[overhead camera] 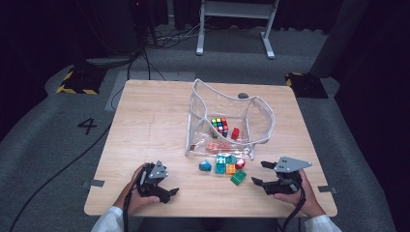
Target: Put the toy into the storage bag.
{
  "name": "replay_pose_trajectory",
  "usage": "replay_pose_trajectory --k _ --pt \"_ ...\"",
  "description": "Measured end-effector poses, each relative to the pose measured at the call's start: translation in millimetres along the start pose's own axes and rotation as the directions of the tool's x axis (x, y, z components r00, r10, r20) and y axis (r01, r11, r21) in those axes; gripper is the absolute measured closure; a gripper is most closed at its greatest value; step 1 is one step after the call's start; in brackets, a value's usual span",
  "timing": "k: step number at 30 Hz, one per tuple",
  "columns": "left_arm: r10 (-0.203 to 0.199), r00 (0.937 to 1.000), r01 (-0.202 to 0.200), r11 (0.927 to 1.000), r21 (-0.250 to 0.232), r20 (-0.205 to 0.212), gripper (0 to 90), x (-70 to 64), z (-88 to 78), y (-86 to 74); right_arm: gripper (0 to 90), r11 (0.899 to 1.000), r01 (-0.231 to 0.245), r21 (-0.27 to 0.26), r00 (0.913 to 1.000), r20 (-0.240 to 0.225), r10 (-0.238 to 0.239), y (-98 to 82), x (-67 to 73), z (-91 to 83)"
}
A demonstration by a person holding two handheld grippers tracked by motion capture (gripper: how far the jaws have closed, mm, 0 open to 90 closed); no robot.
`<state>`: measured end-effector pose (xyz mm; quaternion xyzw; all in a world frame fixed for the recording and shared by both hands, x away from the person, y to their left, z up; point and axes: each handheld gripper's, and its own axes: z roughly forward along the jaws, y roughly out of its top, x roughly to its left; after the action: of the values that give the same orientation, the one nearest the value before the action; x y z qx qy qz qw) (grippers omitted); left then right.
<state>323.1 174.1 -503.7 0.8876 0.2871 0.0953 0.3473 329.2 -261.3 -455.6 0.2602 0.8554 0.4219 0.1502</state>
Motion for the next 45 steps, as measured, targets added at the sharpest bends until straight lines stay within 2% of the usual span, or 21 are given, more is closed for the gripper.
replay_pose_trajectory --k 3,10,24,30,31,33,34,36,37,39,41,42,45 --pt "0.000 1.0000 0.000 1.0000 0.000 0.000 8.1 0.0 0.0 0.0 30.6 0.999 0.011 0.032 0.9997 -0.020 -0.011 -5.5 4.0 14.8" --pt "0.000 1.0000 0.000 1.0000 0.000 0.000 8.1 0.0 0.0 0.0 31.4 0.998 0.007 0.060 0.9976 -0.069 -0.003 -8.6 12.3 39.2" --pt "0.000 1.0000 0.000 1.0000 0.000 0.000 8.0 0.0 0.0 0.0 31.5 0.993 0.057 0.099 0.9911 -0.126 -0.044 -12.5 38.3 48.2" --pt "0.000 1.0000 0.000 1.0000 0.000 0.000 8.1 -0.1 0.0 0.0 31.6 0.991 0.108 0.084 0.9803 -0.175 -0.092 -12.5 60.6 50.6" --pt "0.000 1.0000 0.000 1.0000 0.000 0.000 8.1 0.0 0.0 0.0 31.5 0.991 0.097 0.088 0.9809 -0.177 -0.081 -12.1 64.0 51.7" --pt "0.000 1.0000 0.000 1.0000 0.000 0.000 8.1 -0.1 0.0 0.0 31.5 0.990 0.109 0.087 0.9787 -0.184 -0.091 -11.4 67.2 53.5" --pt "0.000 1.0000 0.000 1.0000 0.000 0.000 8.1 0.0 0.0 0.0 31.3 0.988 0.123 0.089 0.9734 -0.205 -0.103 -10.3 71.4 56.2" --pt "0.000 1.0000 0.000 1.0000 0.000 0.000 8.1 0.0 0.0 0.0 31.3 0.986 0.146 0.085 0.9695 -0.210 -0.126 -9.5 72.6 58.6" --pt "0.000 1.0000 0.000 1.0000 0.000 0.000 8.1 0.0 0.0 0.0 31.3 0.986 0.139 0.095 0.9715 -0.206 -0.117 -8.6 73.9 58.3" --pt "0.000 1.0000 0.000 1.0000 0.000 0.000 8.1 0.0 0.0 0.0 31.3 0.986 0.146 0.079 0.9701 -0.207 -0.127 -8.0 72.9 58.7" --pt "0.000 1.0000 0.000 1.0000 0.000 0.000 8.0 0.0 0.0 0.0 31.4 0.989 0.126 0.074 0.9757 -0.189 -0.110 -6.4 69.7 57.3" --pt "0.000 1.0000 0.000 1.0000 -0.001 0.001 8.1 0.0 0.0 0.0 31.4 0.989 0.135 0.060 0.9770 -0.174 -0.123 -5.5 66.3 57.5" --pt "0.000 1.0000 0.000 1.0000 0.000 0.001 8.1 0.0 0.0 0.0 31.8 0.993 0.105 0.049 0.9825 -0.160 -0.095 -2.6 59.1 58.3"
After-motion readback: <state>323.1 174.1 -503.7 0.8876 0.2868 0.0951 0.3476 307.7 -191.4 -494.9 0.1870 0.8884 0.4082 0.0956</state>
